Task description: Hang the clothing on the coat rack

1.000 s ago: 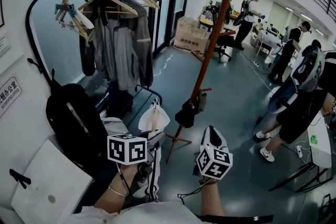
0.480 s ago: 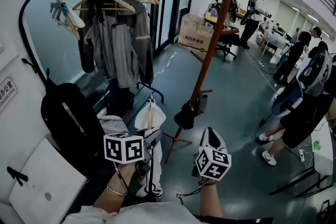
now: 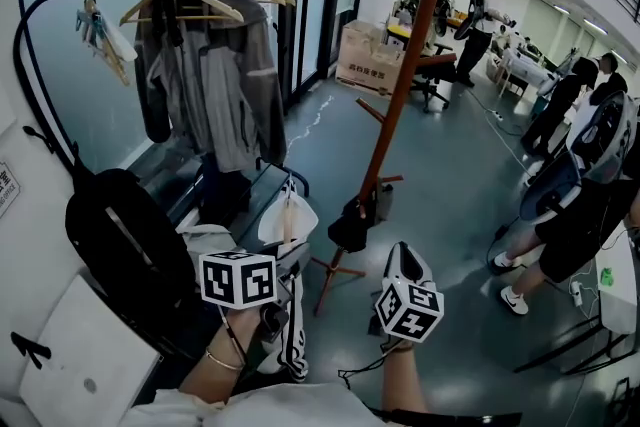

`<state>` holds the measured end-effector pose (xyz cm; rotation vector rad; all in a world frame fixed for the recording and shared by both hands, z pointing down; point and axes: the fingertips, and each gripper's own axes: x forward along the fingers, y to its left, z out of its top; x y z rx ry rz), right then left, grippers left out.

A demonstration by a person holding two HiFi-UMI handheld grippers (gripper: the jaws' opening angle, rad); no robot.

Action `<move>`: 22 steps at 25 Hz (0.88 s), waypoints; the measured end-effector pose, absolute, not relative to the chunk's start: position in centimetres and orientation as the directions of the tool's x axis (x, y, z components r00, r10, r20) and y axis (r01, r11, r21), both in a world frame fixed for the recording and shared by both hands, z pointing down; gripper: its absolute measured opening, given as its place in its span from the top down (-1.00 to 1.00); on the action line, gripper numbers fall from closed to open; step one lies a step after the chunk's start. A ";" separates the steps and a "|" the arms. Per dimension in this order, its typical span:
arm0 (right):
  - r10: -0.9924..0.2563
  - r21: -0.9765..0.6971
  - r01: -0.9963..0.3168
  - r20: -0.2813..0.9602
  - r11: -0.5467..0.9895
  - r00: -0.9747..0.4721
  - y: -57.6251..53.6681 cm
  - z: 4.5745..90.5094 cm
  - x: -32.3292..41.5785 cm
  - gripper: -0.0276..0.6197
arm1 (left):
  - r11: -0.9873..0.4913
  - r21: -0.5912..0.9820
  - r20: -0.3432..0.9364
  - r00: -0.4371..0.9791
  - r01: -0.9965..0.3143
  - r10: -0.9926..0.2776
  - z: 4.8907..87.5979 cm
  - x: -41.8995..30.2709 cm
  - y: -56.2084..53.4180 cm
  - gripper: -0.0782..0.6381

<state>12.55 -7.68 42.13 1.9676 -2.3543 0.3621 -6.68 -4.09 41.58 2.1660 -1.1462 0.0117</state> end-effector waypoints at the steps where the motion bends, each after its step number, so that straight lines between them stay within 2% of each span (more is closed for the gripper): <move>1: -0.964 -0.143 -0.976 0.187 0.163 -0.188 -8.3 42.0 12.5 0.84 | -0.385 0.561 0.301 0.614 -0.733 -0.729 41.5 -6.7 -4.8 0.51; 22: -0.972 -0.099 -0.984 0.166 0.150 -0.165 -23.4 39.9 12.5 0.84 | -0.441 0.556 0.251 0.648 -0.705 -0.719 39.6 -6.7 -20.8 0.51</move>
